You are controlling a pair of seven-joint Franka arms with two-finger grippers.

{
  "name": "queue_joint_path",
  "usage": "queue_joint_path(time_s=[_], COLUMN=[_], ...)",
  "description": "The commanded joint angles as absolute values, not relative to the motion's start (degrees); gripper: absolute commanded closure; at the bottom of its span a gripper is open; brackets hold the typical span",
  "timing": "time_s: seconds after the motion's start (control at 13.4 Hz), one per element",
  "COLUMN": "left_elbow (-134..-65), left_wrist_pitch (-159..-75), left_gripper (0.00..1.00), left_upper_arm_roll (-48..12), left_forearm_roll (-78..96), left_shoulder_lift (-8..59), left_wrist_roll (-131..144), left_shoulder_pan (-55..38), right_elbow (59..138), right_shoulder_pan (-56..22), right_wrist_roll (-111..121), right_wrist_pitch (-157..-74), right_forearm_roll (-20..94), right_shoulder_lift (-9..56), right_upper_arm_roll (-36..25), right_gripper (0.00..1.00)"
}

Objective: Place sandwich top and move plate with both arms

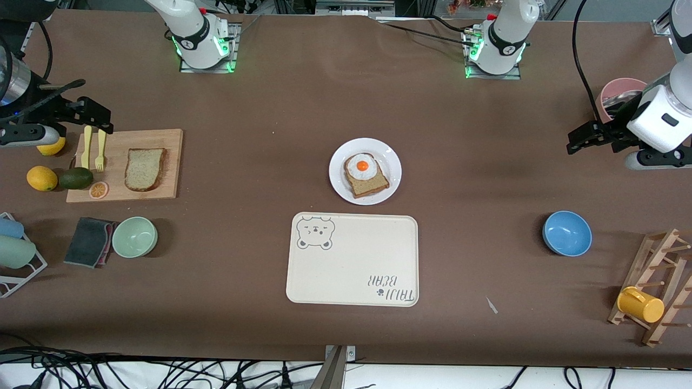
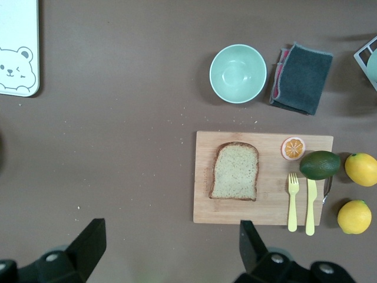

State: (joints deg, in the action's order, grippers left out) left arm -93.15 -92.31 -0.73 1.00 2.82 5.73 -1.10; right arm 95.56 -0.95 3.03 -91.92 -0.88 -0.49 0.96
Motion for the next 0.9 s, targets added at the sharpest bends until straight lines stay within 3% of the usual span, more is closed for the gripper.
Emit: queue_joint_path(time_s=[0.0, 0.52, 0.67, 0.82], left_elbow=[-91.8, -91.8, -91.1, -90.7], left_wrist_pitch=[-91.4, -91.4, -91.4, -91.3], left_gripper=[0.00, 0.00, 0.00, 0.00], left_upper_arm_roll=[-0.7, -0.7, -0.7, -0.7], left_forearm_roll=[-0.8, -0.8, -0.9, -0.8], left_shoulder_lift=[3.3, 3.4, 3.6, 4.0], left_wrist_roll=[6.3, 6.3, 6.2, 6.2], left_shoulder_pan=[-1.3, -1.3, -1.4, -1.4], right_elbow=[95.6, 97.7, 101.0, 108.3], right_shoulder_pan=[-0.7, -1.5, -1.8, -3.1], right_wrist_roll=[3.3, 2.5, 2.3, 0.7], right_wrist_pitch=[-91.9, -88.9, -91.6, -99.4], right_forearm_roll=[-1.8, -4.1, -7.1, -10.3], right_shoulder_lift=[-1.0, 1.8, 3.2, 2.6], right_upper_arm_roll=[1.3, 1.7, 1.8, 1.8], right_gripper=[0.00, 0.00, 0.00, 0.00])
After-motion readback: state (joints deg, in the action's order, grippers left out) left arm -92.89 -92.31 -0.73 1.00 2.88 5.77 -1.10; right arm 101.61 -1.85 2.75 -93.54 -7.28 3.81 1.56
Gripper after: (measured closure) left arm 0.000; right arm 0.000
